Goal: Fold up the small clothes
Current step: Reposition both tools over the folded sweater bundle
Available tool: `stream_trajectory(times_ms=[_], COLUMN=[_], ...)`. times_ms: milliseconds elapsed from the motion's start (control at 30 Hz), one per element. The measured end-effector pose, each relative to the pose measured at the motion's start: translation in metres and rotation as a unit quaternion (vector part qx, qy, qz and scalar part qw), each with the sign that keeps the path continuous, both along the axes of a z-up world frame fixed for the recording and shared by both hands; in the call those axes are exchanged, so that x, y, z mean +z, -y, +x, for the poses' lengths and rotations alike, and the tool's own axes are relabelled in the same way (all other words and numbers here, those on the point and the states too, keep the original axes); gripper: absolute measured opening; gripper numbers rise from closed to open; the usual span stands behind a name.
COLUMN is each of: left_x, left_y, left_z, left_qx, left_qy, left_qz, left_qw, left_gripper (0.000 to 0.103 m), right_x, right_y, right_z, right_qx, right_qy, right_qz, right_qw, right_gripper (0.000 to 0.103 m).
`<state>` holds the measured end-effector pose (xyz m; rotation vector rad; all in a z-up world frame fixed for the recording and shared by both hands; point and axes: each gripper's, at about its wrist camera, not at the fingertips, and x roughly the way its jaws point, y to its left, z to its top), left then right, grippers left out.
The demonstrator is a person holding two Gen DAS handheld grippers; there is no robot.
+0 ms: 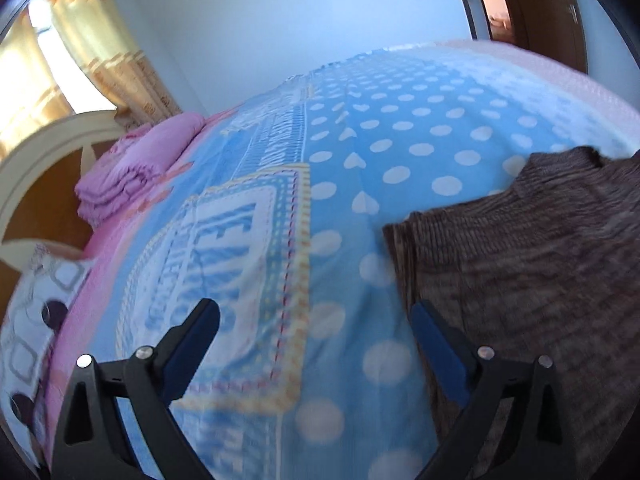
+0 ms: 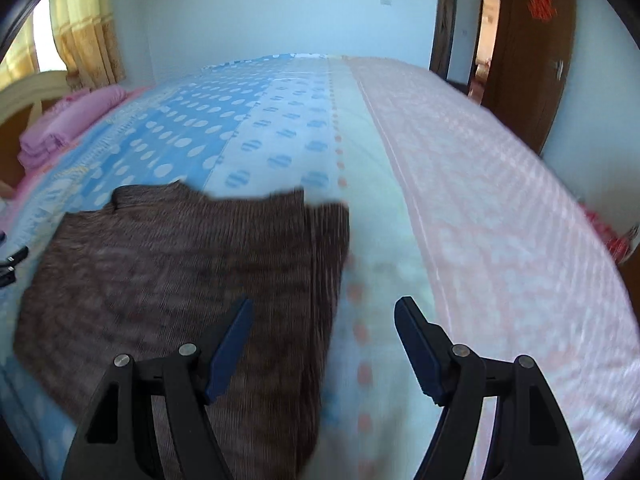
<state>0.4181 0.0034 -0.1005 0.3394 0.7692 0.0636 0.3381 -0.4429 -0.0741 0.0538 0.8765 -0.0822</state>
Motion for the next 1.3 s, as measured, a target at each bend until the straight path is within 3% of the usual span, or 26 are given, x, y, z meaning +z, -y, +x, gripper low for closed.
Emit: stream_trajectory(times_ms=[133,267,333,367,467,500,733,767,800,867,1033,1200,1233,1300], left_x=[0.000,-0.018,-0.028,-0.035,-0.036,-0.035,-0.040,-0.041,-0.042,-0.043,-0.046,-0.046,-0.046,-0.046], left_y=[-0.006,0.000,0.006,0.008,0.007,0.007,0.007,0.006,0.005,0.002,-0.005,-0.004,-0.004,-0.004], left_z=[-0.046,-0.062,-0.064,-0.063,-0.059,-0.058,-0.065,-0.064,-0.064,-0.063,-0.061,-0.061,-0.062,-0.062], left_qx=[-0.006,-0.001,0.002,0.010,0.017,0.020,0.023,0.024,0.024,0.025,0.023,0.023,0.023,0.022], left_qy=[0.003,-0.021,-0.031,-0.034,-0.043,-0.042,-0.037,-0.039,-0.041,-0.044,-0.056,-0.054,-0.053,-0.052], left_qz=[-0.061,-0.101,-0.096,-0.087,-0.091,-0.094,-0.080,-0.083,-0.087,-0.098,-0.129,-0.134,-0.132,-0.133], left_qw=[0.9981,0.9946,0.9949,0.9956,0.9947,0.9945,0.9959,0.9955,0.9951,0.9939,0.9898,0.9893,0.9895,0.9896], left_gripper=[0.099,0.100,0.100,0.100,0.101,0.101,0.103,0.103,0.103,0.103,0.103,0.103,0.103,0.103], right_x=[-0.010,-0.024,-0.034,-0.040,-0.041,-0.039,-0.033,-0.027,-0.020,-0.007,0.000,-0.022,-0.028,-0.040], right_y=[0.004,-0.005,-0.012,-0.013,-0.017,-0.020,-0.035,-0.035,-0.034,-0.032,-0.026,-0.019,-0.017,-0.015], right_z=[-0.046,-0.065,-0.067,-0.066,-0.071,-0.073,-0.081,-0.079,-0.077,-0.063,0.011,0.075,0.082,0.091], right_qx=[-0.001,0.002,0.006,0.008,0.014,0.018,0.032,0.029,0.027,0.034,0.024,-0.009,-0.017,-0.017], right_qy=[-0.011,-0.028,-0.042,-0.052,-0.051,-0.052,-0.055,-0.046,-0.033,-0.013,0.004,-0.018,-0.024,-0.042], right_qz=[0.049,0.070,0.065,0.064,0.070,0.074,0.023,0.022,0.023,0.035,0.053,0.042,0.036,0.037], right_qw=[0.999,0.997,0.997,0.997,0.996,0.996,0.998,0.998,0.999,0.999,0.998,0.999,0.999,0.998], right_gripper=[0.074,0.073,0.054,0.039,0.016,0.014,0.013,0.021,0.039,0.053,0.053,0.053,0.050,0.022])
